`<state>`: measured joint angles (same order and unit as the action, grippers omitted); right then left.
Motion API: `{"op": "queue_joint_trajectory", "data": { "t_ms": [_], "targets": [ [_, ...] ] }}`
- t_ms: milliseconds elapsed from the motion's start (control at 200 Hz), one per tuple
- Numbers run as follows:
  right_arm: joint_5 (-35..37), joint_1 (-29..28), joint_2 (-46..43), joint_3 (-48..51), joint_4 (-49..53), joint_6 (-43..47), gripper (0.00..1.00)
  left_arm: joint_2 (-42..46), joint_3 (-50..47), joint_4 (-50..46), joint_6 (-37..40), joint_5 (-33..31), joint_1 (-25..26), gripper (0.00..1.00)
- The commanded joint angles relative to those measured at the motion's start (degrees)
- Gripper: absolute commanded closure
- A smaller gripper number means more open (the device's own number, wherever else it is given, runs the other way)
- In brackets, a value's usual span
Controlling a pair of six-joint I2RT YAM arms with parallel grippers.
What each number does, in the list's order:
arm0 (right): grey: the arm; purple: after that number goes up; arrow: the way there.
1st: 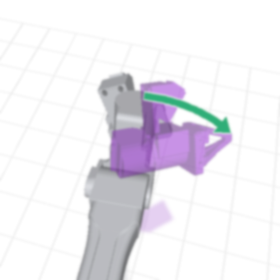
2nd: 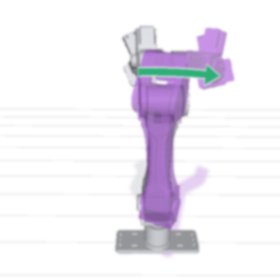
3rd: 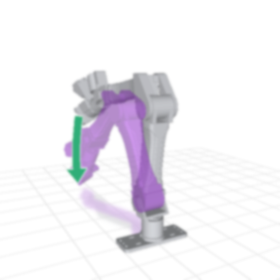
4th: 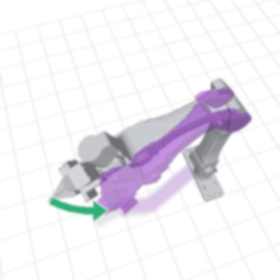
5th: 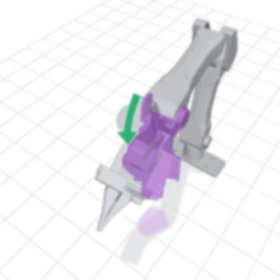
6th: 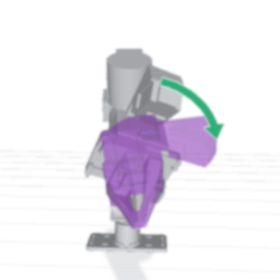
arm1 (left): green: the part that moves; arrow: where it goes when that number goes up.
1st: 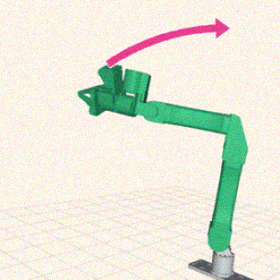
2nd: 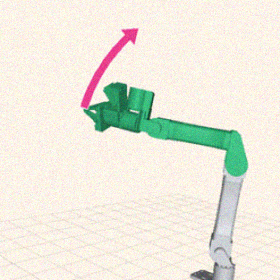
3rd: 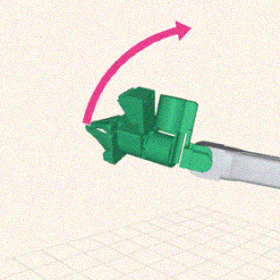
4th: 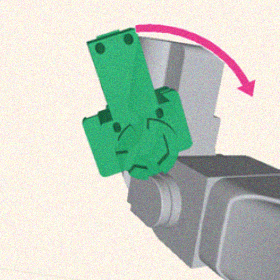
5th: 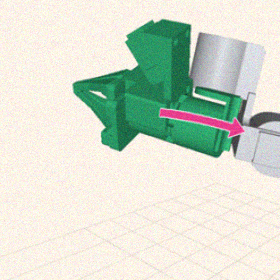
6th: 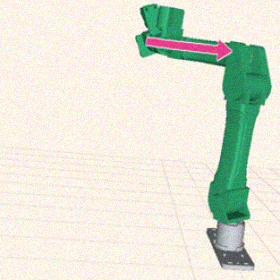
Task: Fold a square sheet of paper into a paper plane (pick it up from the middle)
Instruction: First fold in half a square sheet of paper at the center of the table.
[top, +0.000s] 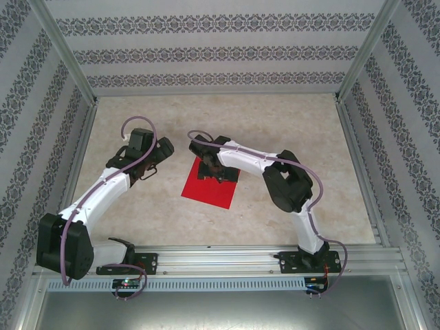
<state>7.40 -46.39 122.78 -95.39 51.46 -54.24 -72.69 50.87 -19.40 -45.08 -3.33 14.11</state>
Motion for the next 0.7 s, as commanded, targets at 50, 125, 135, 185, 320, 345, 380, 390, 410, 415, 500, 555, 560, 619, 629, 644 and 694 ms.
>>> {"op": "queue_joint_trajectory", "data": {
  "t_ms": [50, 125, 135, 185, 320, 345, 380, 390, 410, 415, 500, 555, 560, 619, 629, 644, 694],
  "targets": [
    [-0.90, -0.80, 1.58, -3.20, 0.97, -1.05, 0.02, 1.41, -0.98, -0.70, 0.31, -0.30, -0.74, 0.01],
    [-1.68, -0.81, 2.05, -3.87, 0.33, -1.08, 0.02, 1.34, -1.34, -0.30, 0.09, 0.05, -0.70, 0.01],
    [-1.64, -0.81, 2.10, -4.02, 0.38, -1.12, 0.02, 1.32, -1.36, -0.29, 0.08, 0.07, -0.67, 0.01],
    [-1.54, -0.94, 2.36, -4.61, 0.68, -1.05, 0.02, 1.34, -1.34, -0.27, 0.08, 0.25, -0.78, 0.02],
    [-3.11, -0.80, 3.66, -4.60, -0.21, -1.74, 0.02, 1.32, -1.30, -0.36, 0.32, 0.17, -0.76, 0.01],
    [-3.22, -0.81, 3.90, -4.59, -0.34, -1.84, 0.02, 1.32, -1.26, -0.38, 0.26, 0.09, -0.78, 0.01],
    [-3.30, -0.92, 4.38, -4.70, -0.33, -2.13, 0.02, 1.33, -1.28, -0.38, 0.27, 0.08, -0.81, 0.01],
    [-3.30, -0.90, 4.48, -4.71, -0.34, -2.24, 0.02, 1.34, -1.30, -0.38, 0.21, 0.15, -0.81, 0.01],
    [-3.36, -0.84, 4.81, -4.69, -0.33, -2.39, 0.02, 1.32, -1.30, -0.28, 0.14, 0.17, -0.75, 0.01],
    [-3.36, -0.88, 4.98, -4.69, -0.36, -2.50, 0.02, 1.32, -1.30, -0.28, 0.11, 0.17, -0.75, 0.01],
    [-3.62, -0.92, 6.26, -4.57, 0.37, -3.13, 0.02, 1.28, -1.31, -0.20, 0.06, 0.30, -0.76, 0.01],
    [-3.29, -1.06, 6.97, -4.05, 0.82, -3.52, 0.02, 1.32, -1.32, -0.29, 0.04, 0.24, -0.75, 0.01],
    [-3.15, -1.11, 7.05, -3.94, 0.87, -3.56, 0.02, 1.32, -1.36, -0.29, 0.02, 0.20, -0.75, 0.01],
    [-2.72, -1.33, 7.69, -2.72, 1.20, -4.09, 0.03, 1.47, -1.32, -0.38, 0.09, 0.16, -0.79, 0.01],
    [-2.67, -1.38, 7.77, -2.46, 1.21, -4.16, 0.03, 1.42, -1.31, -0.40, 0.13, 0.17, -0.82, 0.01],
    [-2.87, -1.42, 7.88, -2.13, 1.12, -4.28, 0.02, 1.45, -1.27, -0.46, 0.15, 0.13, -0.80, 0.01],
    [-3.70, -1.37, 8.22, -0.62, 0.17, -4.30, 0.04, 1.49, -1.12, -0.72, 0.23, 0.25, -0.77, 0.01]
  ]
}}
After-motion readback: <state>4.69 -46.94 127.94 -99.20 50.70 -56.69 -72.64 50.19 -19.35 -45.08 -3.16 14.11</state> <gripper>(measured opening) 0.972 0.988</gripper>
